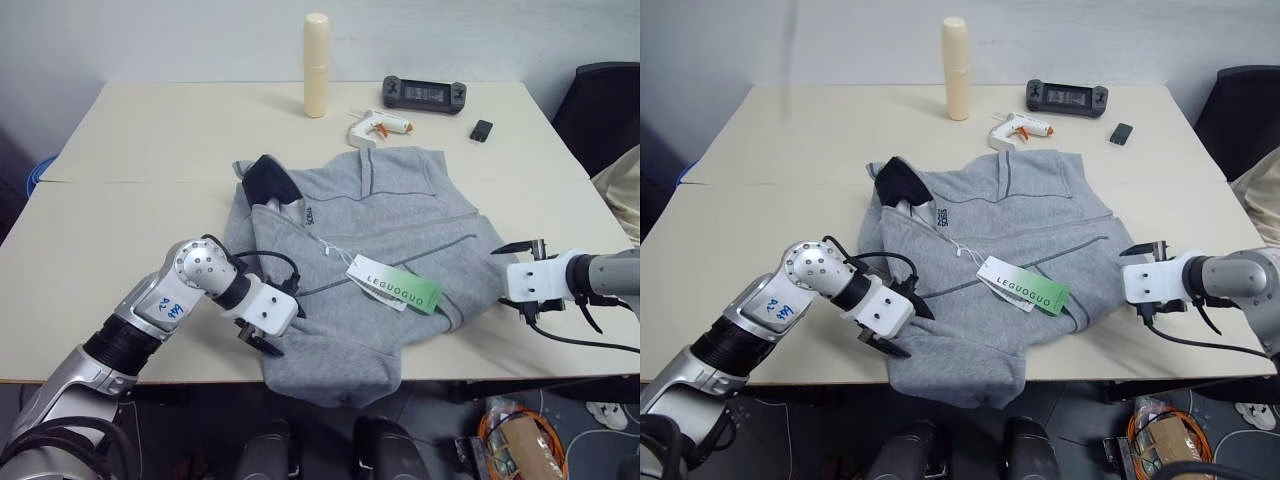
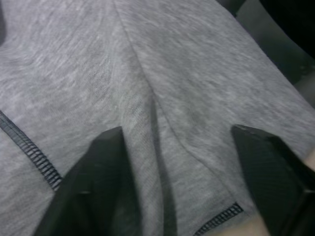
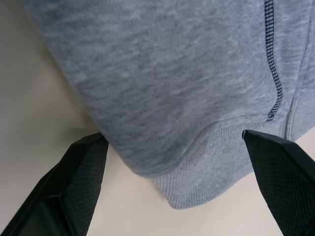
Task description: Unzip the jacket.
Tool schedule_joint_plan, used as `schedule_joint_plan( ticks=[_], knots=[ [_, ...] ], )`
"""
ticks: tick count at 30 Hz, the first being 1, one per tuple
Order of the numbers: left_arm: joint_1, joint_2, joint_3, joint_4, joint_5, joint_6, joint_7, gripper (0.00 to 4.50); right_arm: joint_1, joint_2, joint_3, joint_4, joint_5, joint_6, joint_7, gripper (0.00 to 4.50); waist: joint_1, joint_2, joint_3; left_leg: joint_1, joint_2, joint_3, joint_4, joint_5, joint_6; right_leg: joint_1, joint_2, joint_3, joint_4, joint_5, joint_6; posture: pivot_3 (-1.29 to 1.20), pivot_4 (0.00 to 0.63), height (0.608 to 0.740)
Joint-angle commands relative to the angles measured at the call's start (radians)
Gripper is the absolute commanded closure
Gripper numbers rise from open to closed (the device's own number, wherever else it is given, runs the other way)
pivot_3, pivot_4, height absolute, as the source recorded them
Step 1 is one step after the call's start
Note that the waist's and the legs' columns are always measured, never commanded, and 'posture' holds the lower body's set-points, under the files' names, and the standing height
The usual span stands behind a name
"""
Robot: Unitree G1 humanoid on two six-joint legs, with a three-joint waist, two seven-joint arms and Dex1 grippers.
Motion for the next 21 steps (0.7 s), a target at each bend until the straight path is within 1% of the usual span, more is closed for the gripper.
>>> schedule_joint_plan(
  ticks=[1, 2, 3, 5, 8, 12, 13, 16, 18, 21],
  knots=[
    [0.027, 0.014, 0.001, 0.008, 0.006, -0.026, -0.017, 2.52, -0.007, 0.013, 0.023, 0.049, -0.011, -0.019, 0.012, 0.64, 0.000, 0.000, 0.000, 0.000, 0.000, 0.000, 0.000, 0.000, 0.000, 0.000, 0.000, 0.000, 0.000, 0.000, 0.000, 0.00, 0.150, 0.740],
    [0.034, 0.017, 0.001, 0.012, 0.006, -0.035, -0.020, 2.81, -0.006, 0.017, 0.023, 0.053, -0.002, -0.018, 0.020, 0.91, 0.000, 0.000, 0.000, 0.000, 0.000, 0.000, 0.000, 0.000, 0.000, 0.000, 0.000, 0.000, 0.000, 0.000, 0.000, 0.00, 0.150, 0.740],
    [0.040, 0.018, 0.002, 0.015, 0.007, -0.041, -0.022, 3.13, -0.005, 0.020, 0.022, 0.056, 0.005, -0.018, 0.025, 1.29, -0.001, 0.000, 0.000, 0.000, 0.000, 0.000, 0.000, 0.000, 0.000, 0.000, 0.000, 0.000, 0.000, 0.000, 0.000, 0.00, 0.150, 0.740],
    [0.049, 0.018, 0.005, 0.021, 0.007, -0.051, -0.024, 3.65, -0.004, 0.024, 0.022, 0.058, 0.009, -0.020, 0.031, 1.88, -0.002, -0.001, -0.001, 0.001, 0.000, 0.000, 0.000, 0.000, 0.000, 0.001, 0.000, 0.000, 0.000, 0.000, 0.000, 0.00, 0.150, 0.740],
    [0.061, 0.023, 0.006, 0.039, 0.016, -0.078, -0.026, 4.50, 0.008, 0.022, 0.020, 0.049, 0.024, -0.021, 0.057, 2.90, -0.004, -0.001, -0.001, 0.001, 0.000, 0.000, 0.000, 0.000, 0.000, 0.001, 0.000, 0.000, 0.001, 0.000, 0.000, 0.00, 0.150, 0.740],
    [0.068, 0.033, 0.010, 0.073, 0.062, -0.131, 0.007, 4.50, 0.067, -0.007, -0.003, -0.012, 0.088, 0.010, 0.124, 4.25, -0.003, -0.001, -0.001, 0.002, 0.001, 0.000, 0.000, 0.000, 0.000, 0.001, -0.001, 0.000, 0.001, 0.000, 0.000, 0.00, 0.150, 0.740],
    [0.069, 0.035, 0.010, 0.079, 0.067, -0.139, 0.009, 4.50, 0.084, -0.013, -0.011, -0.031, 0.105, 0.021, 0.140, 4.43, -0.002, -0.001, -0.001, 0.002, 0.001, 0.000, 0.000, 0.000, 0.000, 0.001, -0.001, 0.000, 0.001, 0.000, 0.000, 0.00, 0.150, 0.740],
    [0.080, 0.059, 0.013, 0.101, 0.065, -0.177, -0.003, 4.50, 0.224, -0.061, -0.062, -0.184, 0.205, 0.126, 0.212, 4.43, 0.001, 0.000, -0.001, 0.002, 0.001, 0.000, 0.000, 0.000, 0.000, 0.001, -0.001, 0.000, 0.001, 0.000, -0.001, 0.00, 0.150, 0.740],
    [0.097, 0.099, 0.023, 0.108, 0.061, -0.218, -0.017, 4.50, 0.373, -0.117, -0.126, -0.327, 0.287, 0.219, 0.268, 4.43, 0.005, 0.000, -0.001, 0.002, 0.001, -0.002, 0.000, -0.001, -0.001, 0.002, -0.001, -0.002, 0.001, -0.001, -0.001, 0.00, 0.150, 0.740],
    [0.131, 0.181, 0.050, 0.105, 0.025, -0.271, -0.063, 4.50, 0.631, -0.170, -0.288, -0.562, 0.403, 0.385, 0.331, 4.43, 0.004, 0.000, -0.003, 0.003, 0.002, -0.003, -0.002, -0.002, -0.001, 0.003, -0.001, -0.004, 0.000, -0.002, -0.003, 0.00, 0.150, 0.740]
  ],
)
